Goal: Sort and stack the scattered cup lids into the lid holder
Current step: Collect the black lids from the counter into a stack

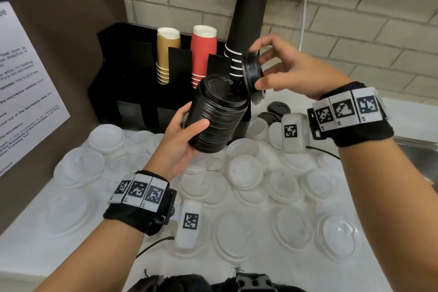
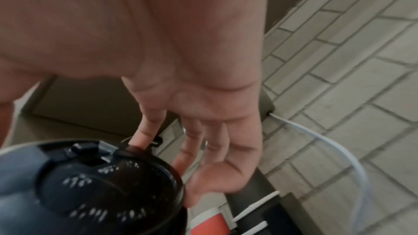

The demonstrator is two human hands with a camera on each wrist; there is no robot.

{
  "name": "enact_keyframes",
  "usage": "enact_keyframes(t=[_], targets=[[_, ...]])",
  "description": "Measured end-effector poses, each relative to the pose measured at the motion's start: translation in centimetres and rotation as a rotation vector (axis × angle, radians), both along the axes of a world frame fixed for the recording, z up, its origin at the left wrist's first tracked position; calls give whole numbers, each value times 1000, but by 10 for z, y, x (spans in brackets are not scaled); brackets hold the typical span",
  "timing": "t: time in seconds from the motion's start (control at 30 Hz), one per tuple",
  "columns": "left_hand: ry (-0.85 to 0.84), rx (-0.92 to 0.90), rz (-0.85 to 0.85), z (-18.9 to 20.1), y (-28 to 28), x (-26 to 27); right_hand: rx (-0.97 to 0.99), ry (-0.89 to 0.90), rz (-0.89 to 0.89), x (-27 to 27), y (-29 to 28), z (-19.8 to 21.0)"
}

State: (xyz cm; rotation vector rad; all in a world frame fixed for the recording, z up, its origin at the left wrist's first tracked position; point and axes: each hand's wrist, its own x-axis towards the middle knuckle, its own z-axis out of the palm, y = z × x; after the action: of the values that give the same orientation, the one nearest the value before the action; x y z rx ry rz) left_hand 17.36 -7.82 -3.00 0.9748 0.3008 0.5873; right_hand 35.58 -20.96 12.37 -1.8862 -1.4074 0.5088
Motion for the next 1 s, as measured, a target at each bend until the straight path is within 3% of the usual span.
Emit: enact_keyframes(t=[0.1, 0.3, 0.67, 0.9, 1.0], targets=[[-1, 3, 2, 2, -3, -2, -44, -56, 110, -23, 1, 1], [25, 43, -35, 0, -6, -5, -82, -239, 97, -40, 8, 2], [48, 41, -60, -3, -11, -5, -157, -291, 238, -44, 8, 7], [26, 5, -61, -2, -13, -5, -105, -302, 232, -46, 7, 4], [17, -4, -57, -1, -12, -6, -81, -216, 175, -36, 4, 5]])
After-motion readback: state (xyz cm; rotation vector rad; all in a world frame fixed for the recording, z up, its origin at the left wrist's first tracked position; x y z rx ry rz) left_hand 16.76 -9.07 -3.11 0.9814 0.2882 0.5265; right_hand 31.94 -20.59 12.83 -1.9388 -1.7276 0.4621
